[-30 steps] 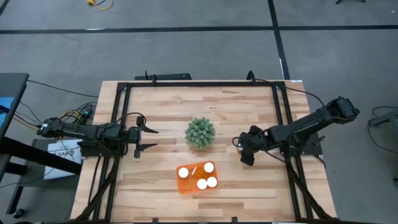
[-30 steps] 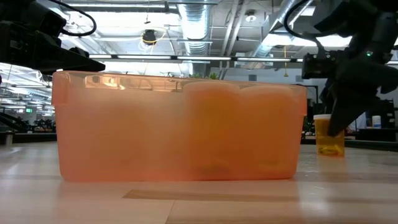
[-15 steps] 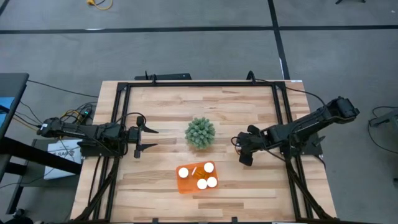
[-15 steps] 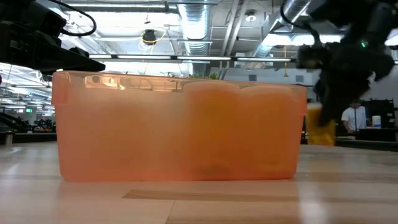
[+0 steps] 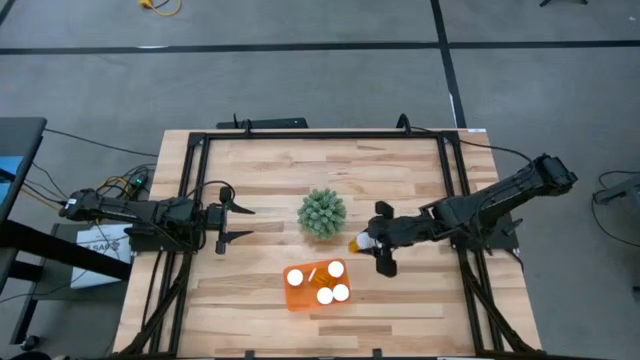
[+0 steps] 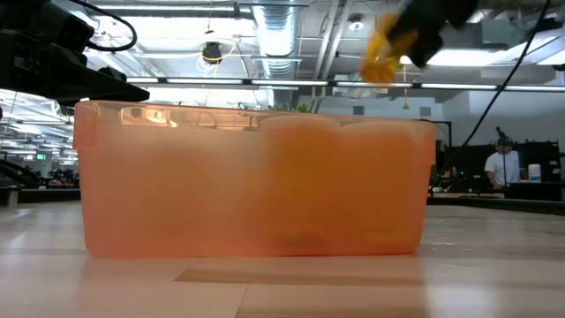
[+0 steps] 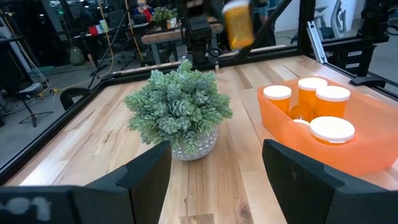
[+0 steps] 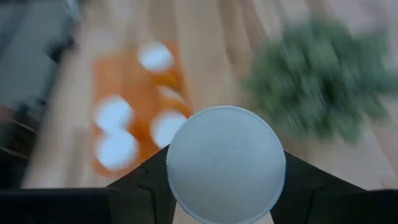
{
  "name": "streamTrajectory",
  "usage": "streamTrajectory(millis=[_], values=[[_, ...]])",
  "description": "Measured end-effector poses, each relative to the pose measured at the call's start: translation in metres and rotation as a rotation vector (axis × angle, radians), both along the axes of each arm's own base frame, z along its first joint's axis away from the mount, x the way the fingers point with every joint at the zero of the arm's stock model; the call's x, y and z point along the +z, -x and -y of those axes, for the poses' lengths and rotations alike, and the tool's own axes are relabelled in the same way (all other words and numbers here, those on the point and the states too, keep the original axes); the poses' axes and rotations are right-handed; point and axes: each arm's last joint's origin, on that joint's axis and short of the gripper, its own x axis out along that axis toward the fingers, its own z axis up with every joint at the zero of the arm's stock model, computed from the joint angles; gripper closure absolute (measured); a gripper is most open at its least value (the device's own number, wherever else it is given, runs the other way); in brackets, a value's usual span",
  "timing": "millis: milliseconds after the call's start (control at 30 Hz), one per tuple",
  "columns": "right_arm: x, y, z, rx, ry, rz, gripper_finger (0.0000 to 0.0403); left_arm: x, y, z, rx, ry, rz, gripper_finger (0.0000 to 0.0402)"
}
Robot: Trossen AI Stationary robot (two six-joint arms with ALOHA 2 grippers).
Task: Pick and place pill bottles into a basket
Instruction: Put the orange pill bottle into the orange bin
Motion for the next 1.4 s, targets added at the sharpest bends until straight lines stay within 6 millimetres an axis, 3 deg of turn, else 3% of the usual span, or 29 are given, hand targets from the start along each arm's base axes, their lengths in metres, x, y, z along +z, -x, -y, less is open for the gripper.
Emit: streamTrajectory(millis=[167,800,1033,1167,1400], values=[[0.009,-0.015,-0.016,0.062,-0.019,0.101,0.0212,0.000,0.000,0.000,0.000,-0.002,0.000,0.0159],[-0.024,-0.117,-0.057,0.234,0.054,0.045,0.0225,0.000,0.000,0.000,-0.001,-0.004,0.000,0.0159],[-0.021,-0.130,-0.068,0.244,-0.004,0.044,0.0205,0.000,0.000,0.000,-0.001,-0.003,0.000,0.0159],[-0.014,-0.131,-0.075,0.242,-0.047,0.075,0.0223,0.000,0.000,0.000,-0.001,-0.003,0.001,0.0159],[-0.024,-0.135,-0.083,0.237,-0.074,0.081,0.0216,0.000,0.000,0.000,-0.001,-0.004,0.000,0.0159]])
